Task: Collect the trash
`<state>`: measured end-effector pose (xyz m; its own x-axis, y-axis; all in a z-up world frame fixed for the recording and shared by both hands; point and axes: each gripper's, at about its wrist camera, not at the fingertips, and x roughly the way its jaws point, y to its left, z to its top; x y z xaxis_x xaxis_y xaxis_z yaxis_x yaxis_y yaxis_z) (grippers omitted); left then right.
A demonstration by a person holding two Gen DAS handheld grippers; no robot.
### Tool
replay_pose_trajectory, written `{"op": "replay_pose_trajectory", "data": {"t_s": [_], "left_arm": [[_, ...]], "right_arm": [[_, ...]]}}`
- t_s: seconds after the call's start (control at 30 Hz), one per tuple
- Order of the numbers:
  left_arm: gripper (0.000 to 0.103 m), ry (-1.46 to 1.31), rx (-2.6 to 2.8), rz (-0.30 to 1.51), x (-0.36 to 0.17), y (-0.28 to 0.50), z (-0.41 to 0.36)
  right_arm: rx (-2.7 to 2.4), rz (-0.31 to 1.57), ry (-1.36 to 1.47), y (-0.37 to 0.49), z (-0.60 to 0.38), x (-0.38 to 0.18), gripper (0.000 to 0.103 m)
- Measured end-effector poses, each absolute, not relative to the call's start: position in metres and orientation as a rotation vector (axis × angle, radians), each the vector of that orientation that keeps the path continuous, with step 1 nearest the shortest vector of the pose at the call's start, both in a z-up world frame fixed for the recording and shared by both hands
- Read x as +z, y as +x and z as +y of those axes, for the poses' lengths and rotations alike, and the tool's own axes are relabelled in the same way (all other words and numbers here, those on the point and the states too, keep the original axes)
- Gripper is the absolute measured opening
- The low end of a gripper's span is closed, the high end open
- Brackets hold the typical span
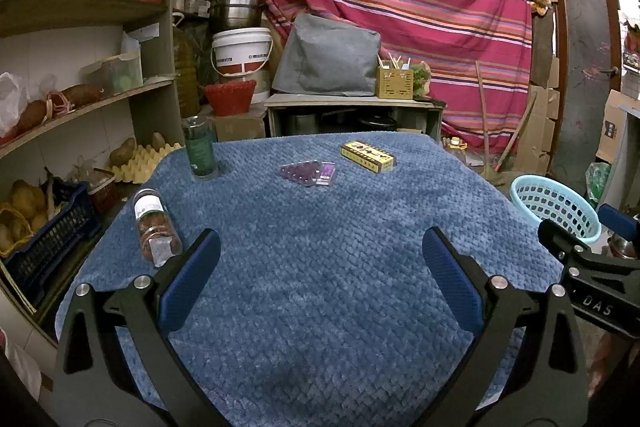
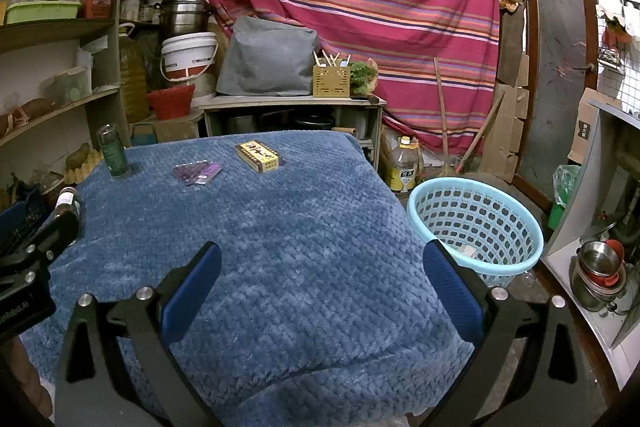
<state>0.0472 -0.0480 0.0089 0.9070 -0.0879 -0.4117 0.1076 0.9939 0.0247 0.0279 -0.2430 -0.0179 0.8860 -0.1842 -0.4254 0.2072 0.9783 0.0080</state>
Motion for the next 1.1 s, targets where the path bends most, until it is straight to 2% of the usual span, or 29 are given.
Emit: {"op": "replay_pose_trajectory", "data": {"t_s": [1.1], "left_arm": [[0.098,0.057,-0.101,0.419,0.0077,0.0467,-0.0484]], "right_arm": [[-0.209,0.438,0.053,0.0282,-0.2437,-0.0176,0.098]]}}
